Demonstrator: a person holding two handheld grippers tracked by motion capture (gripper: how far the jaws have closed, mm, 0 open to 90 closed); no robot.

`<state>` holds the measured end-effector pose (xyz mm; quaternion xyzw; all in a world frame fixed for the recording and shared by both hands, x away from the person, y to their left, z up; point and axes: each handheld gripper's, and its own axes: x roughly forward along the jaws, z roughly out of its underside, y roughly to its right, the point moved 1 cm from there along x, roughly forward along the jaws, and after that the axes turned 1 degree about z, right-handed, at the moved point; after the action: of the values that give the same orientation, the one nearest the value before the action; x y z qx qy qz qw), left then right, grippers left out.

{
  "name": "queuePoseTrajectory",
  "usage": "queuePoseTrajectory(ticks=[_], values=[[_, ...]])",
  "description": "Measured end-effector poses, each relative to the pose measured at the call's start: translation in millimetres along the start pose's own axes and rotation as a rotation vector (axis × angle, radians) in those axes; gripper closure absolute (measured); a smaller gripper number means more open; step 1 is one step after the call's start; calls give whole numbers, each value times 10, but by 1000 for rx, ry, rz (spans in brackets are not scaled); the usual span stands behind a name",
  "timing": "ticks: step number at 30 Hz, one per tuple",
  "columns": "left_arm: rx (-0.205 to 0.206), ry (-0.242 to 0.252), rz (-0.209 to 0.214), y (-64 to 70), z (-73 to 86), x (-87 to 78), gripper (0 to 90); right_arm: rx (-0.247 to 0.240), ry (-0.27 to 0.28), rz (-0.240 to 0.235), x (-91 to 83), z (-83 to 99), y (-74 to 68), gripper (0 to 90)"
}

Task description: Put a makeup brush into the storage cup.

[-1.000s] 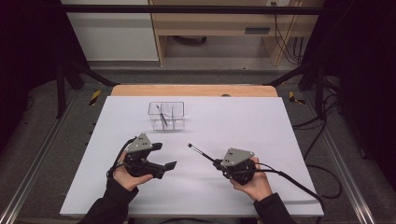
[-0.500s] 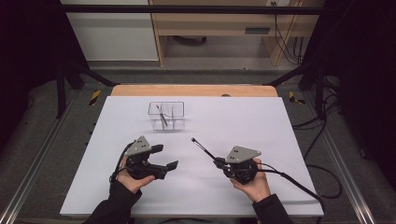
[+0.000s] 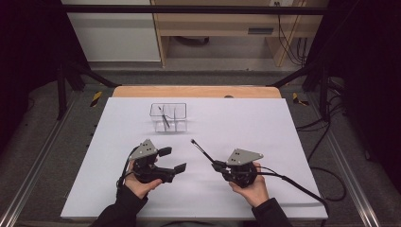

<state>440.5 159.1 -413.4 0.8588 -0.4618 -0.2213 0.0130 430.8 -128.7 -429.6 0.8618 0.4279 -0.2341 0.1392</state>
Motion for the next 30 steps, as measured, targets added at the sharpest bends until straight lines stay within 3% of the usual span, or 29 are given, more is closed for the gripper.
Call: queuePoseTrajectory(ticks=[10, 16, 30], values=[[-28, 37, 38, -7, -98, 48, 144, 26, 39, -15, 27, -5, -24, 834], [-27, 54, 38, 9, -169, 109, 155, 37, 58, -18, 17, -20, -20, 834], [-18, 70, 92, 138, -298, 315, 194, 32, 96, -25, -21, -46, -25, 833]])
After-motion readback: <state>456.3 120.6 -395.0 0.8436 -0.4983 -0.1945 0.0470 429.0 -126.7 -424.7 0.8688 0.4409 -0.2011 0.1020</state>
